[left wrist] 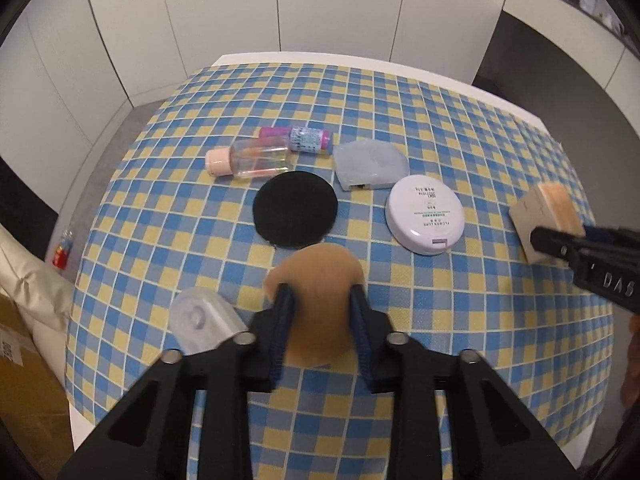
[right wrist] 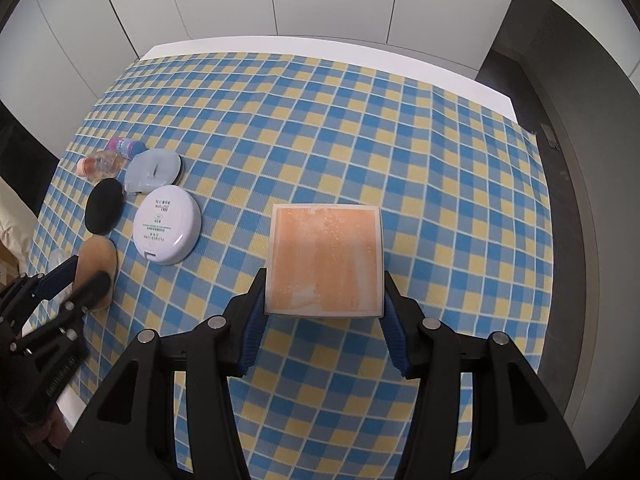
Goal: Organize objects
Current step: 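Grasp the tan makeup sponge with left tool while right tool grasps the peach box, then lift the tan sponge with left tool while right tool carries the peach box to the box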
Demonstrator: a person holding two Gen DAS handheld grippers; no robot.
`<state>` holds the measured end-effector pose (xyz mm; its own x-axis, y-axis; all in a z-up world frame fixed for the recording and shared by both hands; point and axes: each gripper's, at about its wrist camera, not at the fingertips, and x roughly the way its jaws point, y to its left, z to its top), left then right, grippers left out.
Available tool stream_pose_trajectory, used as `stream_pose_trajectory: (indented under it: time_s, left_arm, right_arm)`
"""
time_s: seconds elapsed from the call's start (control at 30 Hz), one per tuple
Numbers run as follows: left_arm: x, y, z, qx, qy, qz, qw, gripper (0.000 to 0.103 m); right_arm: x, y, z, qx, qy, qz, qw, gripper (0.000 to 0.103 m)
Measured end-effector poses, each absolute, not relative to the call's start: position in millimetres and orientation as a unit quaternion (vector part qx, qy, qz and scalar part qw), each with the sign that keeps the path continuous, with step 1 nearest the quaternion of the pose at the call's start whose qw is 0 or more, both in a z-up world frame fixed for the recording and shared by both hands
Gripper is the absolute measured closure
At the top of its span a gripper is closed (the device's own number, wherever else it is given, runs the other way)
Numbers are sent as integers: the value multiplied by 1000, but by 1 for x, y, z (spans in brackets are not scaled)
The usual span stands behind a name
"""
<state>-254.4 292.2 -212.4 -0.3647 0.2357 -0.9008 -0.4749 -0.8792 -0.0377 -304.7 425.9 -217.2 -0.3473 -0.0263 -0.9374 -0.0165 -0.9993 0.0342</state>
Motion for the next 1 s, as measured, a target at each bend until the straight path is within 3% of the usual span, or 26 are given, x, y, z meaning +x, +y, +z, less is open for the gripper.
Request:
stream_pose_trajectory:
  time_s: [0.03, 0.23, 1.0]
  left_arm:
    - [-254, 289, -209, -522, 109, 817, 219, 88]
    - [-246, 288, -186, -513, 106, 820, 230, 98]
    - [-158, 291, -81, -464, 102, 836, 276, 99]
  right_arm:
    - [-304, 427, -216, 570, -18, -821, 4, 50]
    - [-286, 424, -201, 565, -22, -825, 8, 50]
    - [-190, 432, -100, 523, -31, -852, 3, 50]
